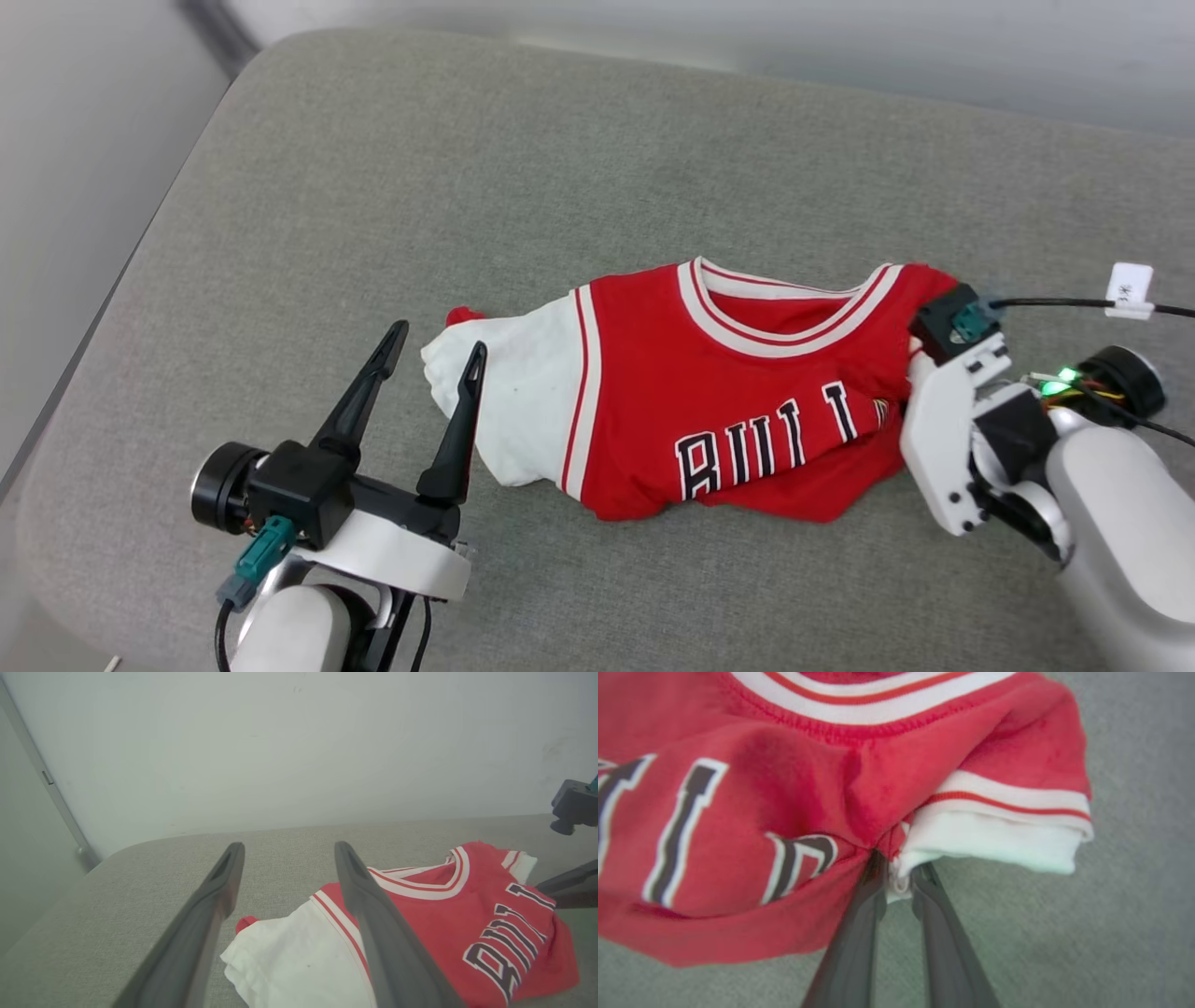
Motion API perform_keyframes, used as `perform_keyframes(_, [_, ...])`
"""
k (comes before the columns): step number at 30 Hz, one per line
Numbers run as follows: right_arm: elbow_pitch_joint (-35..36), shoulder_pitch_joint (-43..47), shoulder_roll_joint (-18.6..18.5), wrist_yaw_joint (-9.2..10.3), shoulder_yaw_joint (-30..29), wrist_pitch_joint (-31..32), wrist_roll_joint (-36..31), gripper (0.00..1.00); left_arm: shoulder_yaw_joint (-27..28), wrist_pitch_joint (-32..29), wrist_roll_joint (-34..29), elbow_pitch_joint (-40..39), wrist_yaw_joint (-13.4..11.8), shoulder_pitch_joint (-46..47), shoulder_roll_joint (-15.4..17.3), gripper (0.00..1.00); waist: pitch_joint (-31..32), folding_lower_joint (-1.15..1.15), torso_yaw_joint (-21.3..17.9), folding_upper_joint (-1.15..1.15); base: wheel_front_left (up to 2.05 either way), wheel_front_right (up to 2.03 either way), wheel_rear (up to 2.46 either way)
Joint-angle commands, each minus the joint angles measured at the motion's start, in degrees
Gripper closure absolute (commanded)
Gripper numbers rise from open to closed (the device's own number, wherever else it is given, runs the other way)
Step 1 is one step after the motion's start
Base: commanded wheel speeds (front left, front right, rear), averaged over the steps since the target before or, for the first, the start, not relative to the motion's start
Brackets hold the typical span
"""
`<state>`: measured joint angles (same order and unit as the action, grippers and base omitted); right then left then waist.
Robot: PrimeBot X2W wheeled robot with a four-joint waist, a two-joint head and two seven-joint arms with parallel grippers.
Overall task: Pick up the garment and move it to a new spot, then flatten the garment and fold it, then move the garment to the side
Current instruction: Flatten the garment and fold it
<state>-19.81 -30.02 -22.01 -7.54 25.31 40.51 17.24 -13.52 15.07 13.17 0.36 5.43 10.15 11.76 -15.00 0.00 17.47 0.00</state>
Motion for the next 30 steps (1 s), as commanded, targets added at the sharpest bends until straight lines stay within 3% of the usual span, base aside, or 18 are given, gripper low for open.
perform_keyframes(1, [-0.7,2.0,-1.9,0.1,-0.1,-0.2,-0.7,1.0,0.2,0.1,-0.4,0.2,0.0,-0.4,-0.2,0.0,1.1,0.0,-1.0,0.0,0.0,0.0,0.0])
perform_keyframes(12, [5.9,9.5,-8.6,0.09,-6.5,-1.8,-3.5,1.0,1.2,0.1,-0.7,1.1,0.8,-3.0,0.9,0.0,5.8,0.0,-7.0,0.0,0.0,0.0,0.0])
perform_keyframes(16, [8.4,14.4,-9.2,0.09,-10.5,-0.3,-4.6,1.0,1.4,0.1,-0.7,1.2,0.9,-3.8,1.2,0.0,6.7,0.0,-8.8,0.0,0.0,0.0,0.0])
perform_keyframes(22, [11.0,20.5,-7.3,0.08,-14.9,-1.9,-5.9,1.0,1.4,0.1,-0.4,1.6,0.9,-3.8,1.4,0.0,6.5,0.0,-11.4,0.0,0.0,0.0,0.0])
perform_keyframes(23, [11.0,20.8,-6.4,0.08,-15.8,-3.0,-5.9,0.96,1.3,0.1,-0.4,1.7,0.9,-3.6,1.4,0.0,6.5,0.0,-11.8,0.0,0.0,0.0,0.0])
perform_keyframes(24, [11.1,21.0,-5.9,0.07,-16.3,-4.4,-6.4,0.84,1.2,0.1,-0.4,1.9,0.9,-3.5,1.4,0.0,6.4,0.0,-12.1,0.0,0.0,0.0,0.0])
perform_keyframes(25, [11.2,21.0,-5.3,0.07,-16.9,-6.2,-7.1,0.03,1.2,0.1,-0.3,2.0,0.9,-3.3,1.3,0.0,6.4,0.0,-12.5,0.0,0.0,0.0,0.0])
perform_keyframes(30, [11.3,20.2,-1.4,0.07,-19.6,-13.9,-7.0,0.0,1.2,0.1,0.1,2.6,0.8,-3.1,1.6,0.0,6.6,0.0,-14.2,0.0,0.0,0.0,0.0])
